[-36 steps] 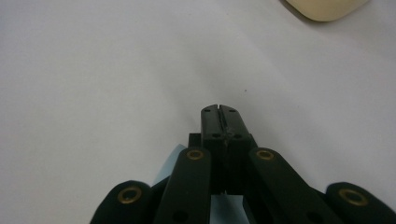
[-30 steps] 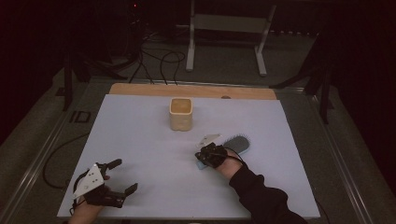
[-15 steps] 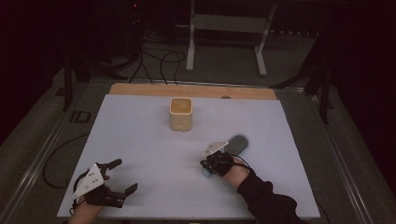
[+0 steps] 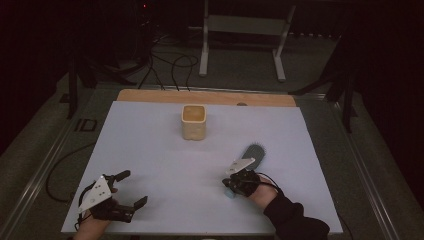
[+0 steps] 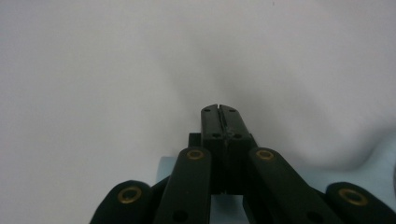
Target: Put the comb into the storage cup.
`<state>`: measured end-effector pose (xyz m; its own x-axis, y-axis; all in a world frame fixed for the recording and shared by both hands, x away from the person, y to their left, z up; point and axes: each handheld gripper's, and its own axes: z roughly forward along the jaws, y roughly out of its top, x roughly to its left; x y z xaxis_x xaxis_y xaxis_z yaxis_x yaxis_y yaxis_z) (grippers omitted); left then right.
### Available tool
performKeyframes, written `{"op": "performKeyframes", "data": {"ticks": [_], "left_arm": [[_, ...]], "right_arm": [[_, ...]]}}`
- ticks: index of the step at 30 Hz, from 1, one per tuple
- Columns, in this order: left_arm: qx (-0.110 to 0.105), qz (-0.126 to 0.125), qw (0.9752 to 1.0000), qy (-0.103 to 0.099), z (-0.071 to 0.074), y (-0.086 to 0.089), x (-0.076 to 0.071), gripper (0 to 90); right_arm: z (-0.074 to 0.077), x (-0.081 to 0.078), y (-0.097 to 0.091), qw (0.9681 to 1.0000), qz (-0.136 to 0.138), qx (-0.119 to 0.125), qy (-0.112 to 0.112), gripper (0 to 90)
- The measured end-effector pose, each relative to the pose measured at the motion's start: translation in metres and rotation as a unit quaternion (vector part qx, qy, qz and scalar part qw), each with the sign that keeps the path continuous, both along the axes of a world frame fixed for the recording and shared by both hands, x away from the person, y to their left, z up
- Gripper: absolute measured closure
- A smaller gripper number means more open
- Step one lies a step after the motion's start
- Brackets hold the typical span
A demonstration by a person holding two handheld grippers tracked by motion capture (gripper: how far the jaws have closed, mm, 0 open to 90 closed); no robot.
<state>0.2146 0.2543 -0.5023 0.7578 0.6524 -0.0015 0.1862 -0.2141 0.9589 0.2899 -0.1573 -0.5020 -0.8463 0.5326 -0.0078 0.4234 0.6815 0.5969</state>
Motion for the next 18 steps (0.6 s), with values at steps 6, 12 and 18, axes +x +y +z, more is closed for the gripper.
{"op": "performKeyframes", "data": {"ticks": [6,12,18], "left_arm": [[0.001,0.001,1.0,0.0,0.0,0.0,0.0,0.0],[0.001,0.002,1.0,-0.002,0.0,0.0,0.0,0.0],[0.001,0.002,1.0,-0.001,0.0,0.0,0.0,0.0]], "right_arm": [[0.001,-0.016,-0.022,0.9999,-0.01,-0.009,-0.001,90.0],[0.004,-0.025,-0.042,0.9996,-0.025,-0.015,0.0,90.0],[0.004,-0.032,-0.063,0.9987,-0.048,-0.017,0.002,90.0]]}}
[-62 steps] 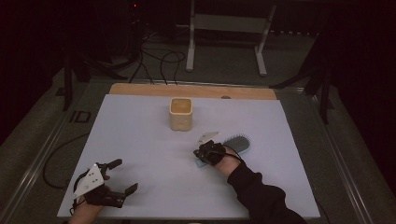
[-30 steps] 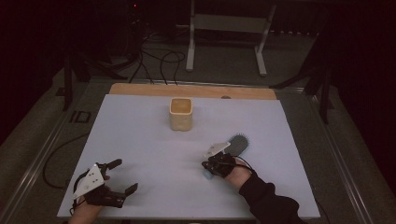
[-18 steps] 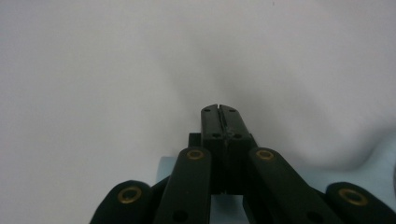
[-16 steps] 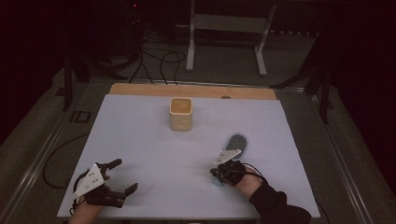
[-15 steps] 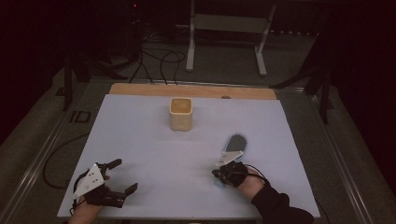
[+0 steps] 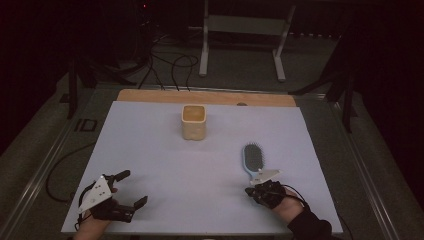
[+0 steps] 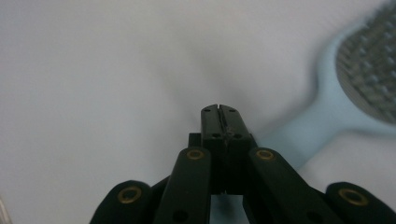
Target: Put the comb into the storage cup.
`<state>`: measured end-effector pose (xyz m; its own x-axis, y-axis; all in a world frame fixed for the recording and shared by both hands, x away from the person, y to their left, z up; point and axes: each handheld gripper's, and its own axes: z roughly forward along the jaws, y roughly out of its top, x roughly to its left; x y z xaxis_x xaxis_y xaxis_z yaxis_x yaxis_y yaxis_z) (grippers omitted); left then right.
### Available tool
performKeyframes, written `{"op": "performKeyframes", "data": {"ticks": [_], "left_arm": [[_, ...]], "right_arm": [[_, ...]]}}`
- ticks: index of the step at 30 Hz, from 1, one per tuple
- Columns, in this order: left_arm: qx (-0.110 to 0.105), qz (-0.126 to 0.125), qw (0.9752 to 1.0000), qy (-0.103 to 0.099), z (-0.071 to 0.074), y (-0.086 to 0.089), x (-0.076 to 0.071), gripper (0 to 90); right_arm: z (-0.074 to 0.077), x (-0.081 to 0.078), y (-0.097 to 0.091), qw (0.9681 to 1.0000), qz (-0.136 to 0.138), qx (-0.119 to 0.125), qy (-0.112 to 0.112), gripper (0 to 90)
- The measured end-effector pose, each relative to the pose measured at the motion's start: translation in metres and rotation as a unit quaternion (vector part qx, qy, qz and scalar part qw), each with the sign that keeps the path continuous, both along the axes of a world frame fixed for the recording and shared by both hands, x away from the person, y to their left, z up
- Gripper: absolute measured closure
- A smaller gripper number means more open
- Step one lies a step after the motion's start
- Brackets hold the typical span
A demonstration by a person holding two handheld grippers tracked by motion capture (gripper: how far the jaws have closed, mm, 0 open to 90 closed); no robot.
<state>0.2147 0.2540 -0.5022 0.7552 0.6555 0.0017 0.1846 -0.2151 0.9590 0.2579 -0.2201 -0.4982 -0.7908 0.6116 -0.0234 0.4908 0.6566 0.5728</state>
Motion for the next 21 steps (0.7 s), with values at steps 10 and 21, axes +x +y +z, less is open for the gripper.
{"op": "performKeyframes", "data": {"ticks": [10,21], "left_arm": [[0.0,0.001,1.0,0.0,0.0,0.0,0.0,0.0],[0.002,0.003,1.0,-0.004,0.001,0.0,0.0,0.0]], "right_arm": [[0.0,-0.004,-0.029,0.9992,-0.035,-0.019,0.006,90.0],[-0.002,0.0,-0.059,0.9968,-0.075,-0.026,0.005,90.0]]}}
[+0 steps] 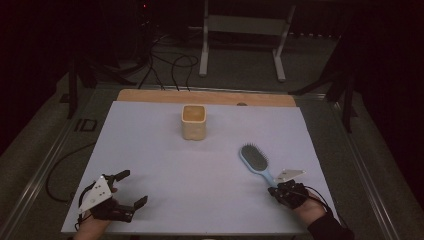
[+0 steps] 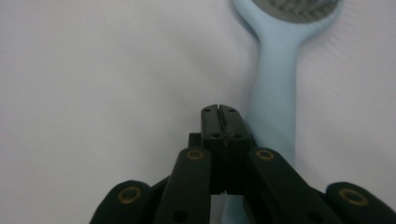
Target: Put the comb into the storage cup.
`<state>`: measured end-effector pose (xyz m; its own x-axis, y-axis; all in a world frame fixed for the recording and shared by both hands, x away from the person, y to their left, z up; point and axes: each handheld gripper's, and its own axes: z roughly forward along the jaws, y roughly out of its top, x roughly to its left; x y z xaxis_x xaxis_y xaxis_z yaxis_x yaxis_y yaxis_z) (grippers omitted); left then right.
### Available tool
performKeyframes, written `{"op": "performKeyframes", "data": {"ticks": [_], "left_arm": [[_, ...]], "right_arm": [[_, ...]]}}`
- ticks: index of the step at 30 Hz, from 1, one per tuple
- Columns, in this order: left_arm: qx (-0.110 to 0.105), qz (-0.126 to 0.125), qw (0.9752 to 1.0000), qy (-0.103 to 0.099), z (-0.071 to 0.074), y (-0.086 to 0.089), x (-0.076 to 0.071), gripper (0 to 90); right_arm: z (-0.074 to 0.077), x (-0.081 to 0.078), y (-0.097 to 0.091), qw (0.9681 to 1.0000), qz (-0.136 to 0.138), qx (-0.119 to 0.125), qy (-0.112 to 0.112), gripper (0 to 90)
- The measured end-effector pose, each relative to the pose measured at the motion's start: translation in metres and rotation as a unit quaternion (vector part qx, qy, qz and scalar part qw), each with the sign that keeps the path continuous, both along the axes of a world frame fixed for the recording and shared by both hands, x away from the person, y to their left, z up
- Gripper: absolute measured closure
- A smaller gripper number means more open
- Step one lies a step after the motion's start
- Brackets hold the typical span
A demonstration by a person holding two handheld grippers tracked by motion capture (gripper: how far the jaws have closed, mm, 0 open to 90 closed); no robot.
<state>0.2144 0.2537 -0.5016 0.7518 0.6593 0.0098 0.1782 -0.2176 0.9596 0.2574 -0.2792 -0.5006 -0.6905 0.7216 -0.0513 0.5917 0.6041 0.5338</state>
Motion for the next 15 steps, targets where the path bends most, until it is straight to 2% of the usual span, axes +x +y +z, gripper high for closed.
{"op": "performKeyframes", "data": {"ticks": [6,15], "left_arm": [[-0.001,0.0,1.0,0.001,0.0,0.0,0.0,0.0],[-0.003,0.001,1.0,0.002,0.0,0.0,0.0,0.0]], "right_arm": [[0.0,0.003,-0.007,1.0,-0.008,-0.002,0.0,90.0],[0.0,0.008,-0.018,0.9996,-0.023,-0.017,-0.001,90.0]]}}
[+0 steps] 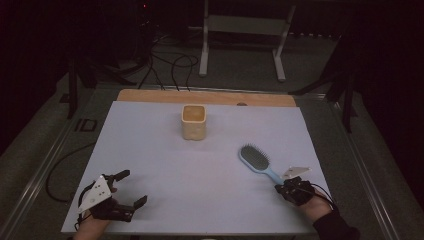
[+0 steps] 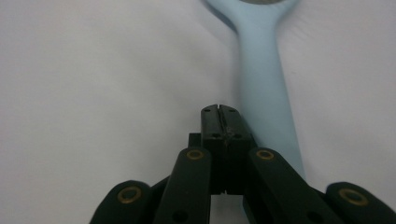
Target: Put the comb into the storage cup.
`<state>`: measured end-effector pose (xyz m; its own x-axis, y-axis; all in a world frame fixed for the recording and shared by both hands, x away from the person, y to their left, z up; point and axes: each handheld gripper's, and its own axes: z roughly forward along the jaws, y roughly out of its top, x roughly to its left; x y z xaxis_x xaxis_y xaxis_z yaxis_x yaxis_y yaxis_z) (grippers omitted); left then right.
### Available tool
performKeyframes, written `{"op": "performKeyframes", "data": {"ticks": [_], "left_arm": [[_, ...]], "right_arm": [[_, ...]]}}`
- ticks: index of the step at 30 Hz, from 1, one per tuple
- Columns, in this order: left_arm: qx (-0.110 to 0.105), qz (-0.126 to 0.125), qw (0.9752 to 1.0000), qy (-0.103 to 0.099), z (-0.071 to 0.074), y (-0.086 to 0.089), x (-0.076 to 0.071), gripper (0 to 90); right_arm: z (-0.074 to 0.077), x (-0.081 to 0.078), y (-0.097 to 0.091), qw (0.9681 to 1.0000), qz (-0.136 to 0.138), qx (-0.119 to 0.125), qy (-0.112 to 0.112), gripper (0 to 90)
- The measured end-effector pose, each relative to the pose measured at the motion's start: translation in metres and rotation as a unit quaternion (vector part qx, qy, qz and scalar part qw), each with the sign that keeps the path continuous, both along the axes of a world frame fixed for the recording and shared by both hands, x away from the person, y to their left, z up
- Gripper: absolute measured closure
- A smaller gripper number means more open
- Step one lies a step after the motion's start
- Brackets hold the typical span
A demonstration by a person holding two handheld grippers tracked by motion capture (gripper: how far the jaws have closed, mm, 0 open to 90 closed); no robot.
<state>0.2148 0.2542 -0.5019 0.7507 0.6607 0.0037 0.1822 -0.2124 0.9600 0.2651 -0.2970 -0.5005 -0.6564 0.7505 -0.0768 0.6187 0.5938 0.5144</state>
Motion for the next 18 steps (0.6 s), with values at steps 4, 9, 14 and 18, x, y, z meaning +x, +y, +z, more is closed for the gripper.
{"op": "performKeyframes", "data": {"ticks": [4,9,14,18], "left_arm": [[0.001,0.0,1.0,0.001,0.0,0.0,0.0,0.0],[0.001,0.001,1.0,0.001,0.0,0.001,0.0,0.0],[0.001,0.0,1.0,0.001,0.0,0.0,0.0,0.0],[0.001,0.0,1.0,0.001,0.0,0.001,0.0,0.0]], "right_arm": [[0.001,0.003,-0.008,0.9999,-0.014,-0.003,-0.003,90.0],[0.003,0.003,-0.008,0.9999,-0.01,0.0,-0.004,90.0],[0.016,0.003,-0.004,0.9997,0.004,0.002,-0.023,90.0],[0.023,0.006,-0.003,0.9994,0.007,0.0,-0.033,90.0]]}}
